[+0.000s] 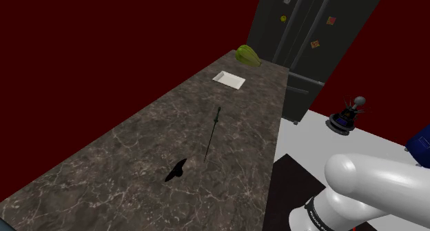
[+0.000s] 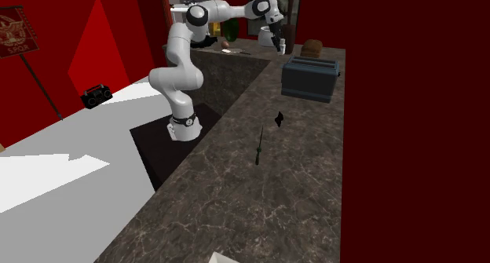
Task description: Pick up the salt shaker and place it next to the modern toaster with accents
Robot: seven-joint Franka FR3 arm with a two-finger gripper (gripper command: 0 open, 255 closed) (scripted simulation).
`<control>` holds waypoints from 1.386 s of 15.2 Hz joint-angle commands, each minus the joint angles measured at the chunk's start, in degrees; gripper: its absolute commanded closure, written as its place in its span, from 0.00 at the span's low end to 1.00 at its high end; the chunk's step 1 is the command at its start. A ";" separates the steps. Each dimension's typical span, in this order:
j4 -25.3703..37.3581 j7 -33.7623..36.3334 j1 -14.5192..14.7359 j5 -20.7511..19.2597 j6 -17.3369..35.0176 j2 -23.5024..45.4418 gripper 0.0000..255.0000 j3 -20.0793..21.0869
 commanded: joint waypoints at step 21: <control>-11.83 -0.91 2.90 4.72 12.97 -5.22 1.00 4.25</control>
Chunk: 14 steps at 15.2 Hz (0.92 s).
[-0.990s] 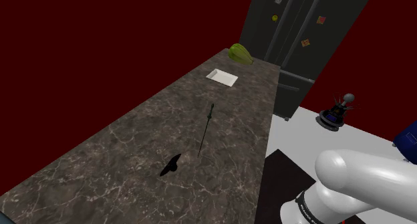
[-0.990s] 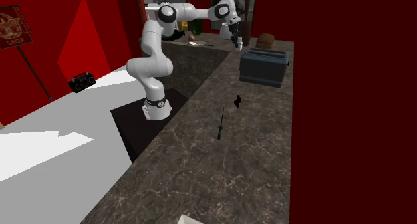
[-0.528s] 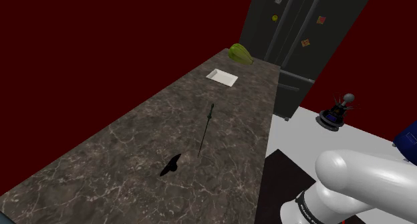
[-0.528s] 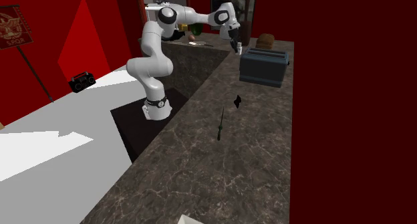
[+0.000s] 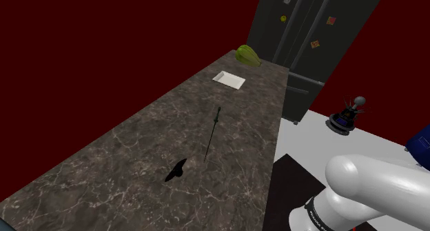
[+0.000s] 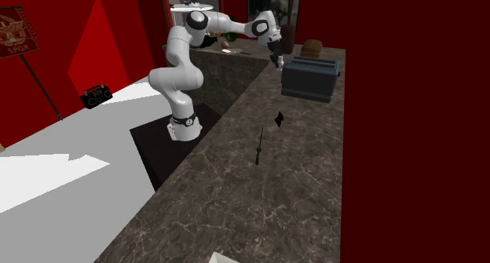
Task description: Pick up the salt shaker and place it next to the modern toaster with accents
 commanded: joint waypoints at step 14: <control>-3.17 -0.34 -0.58 3.14 6.03 -3.58 1.00 3.71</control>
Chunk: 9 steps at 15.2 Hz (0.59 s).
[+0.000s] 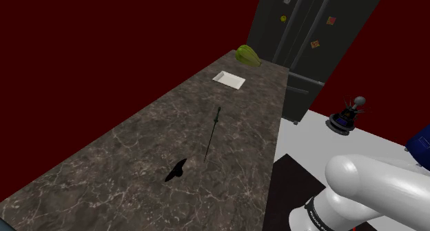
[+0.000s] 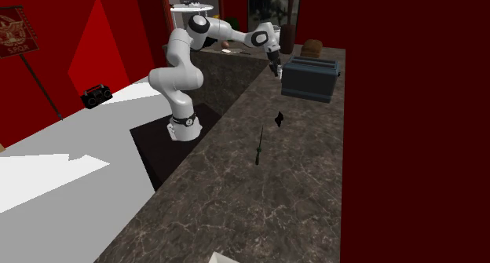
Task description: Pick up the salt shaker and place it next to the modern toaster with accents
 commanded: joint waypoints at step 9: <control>-0.04 -0.03 -0.03 0.05 0.10 -0.04 0.00 0.05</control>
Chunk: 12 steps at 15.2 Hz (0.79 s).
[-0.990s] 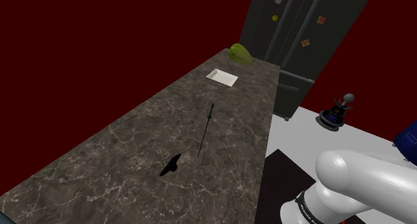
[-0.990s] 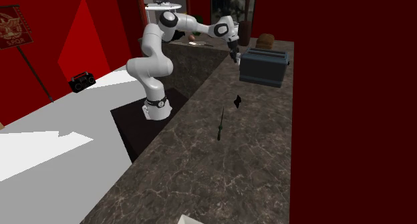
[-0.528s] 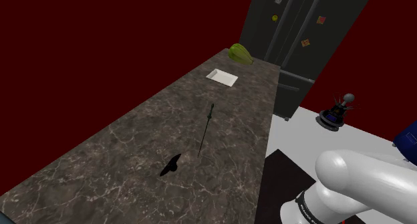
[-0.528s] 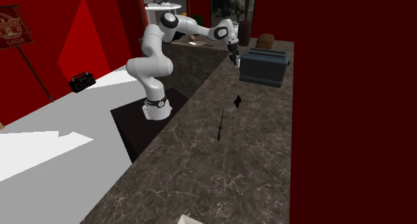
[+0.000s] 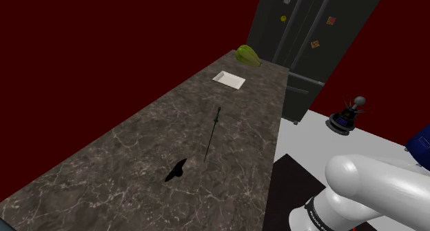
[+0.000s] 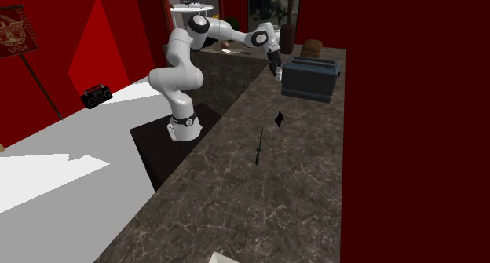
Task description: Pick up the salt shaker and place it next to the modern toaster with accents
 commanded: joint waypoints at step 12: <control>0.60 1.24 2.94 -2.56 -4.28 3.05 0.00 -3.41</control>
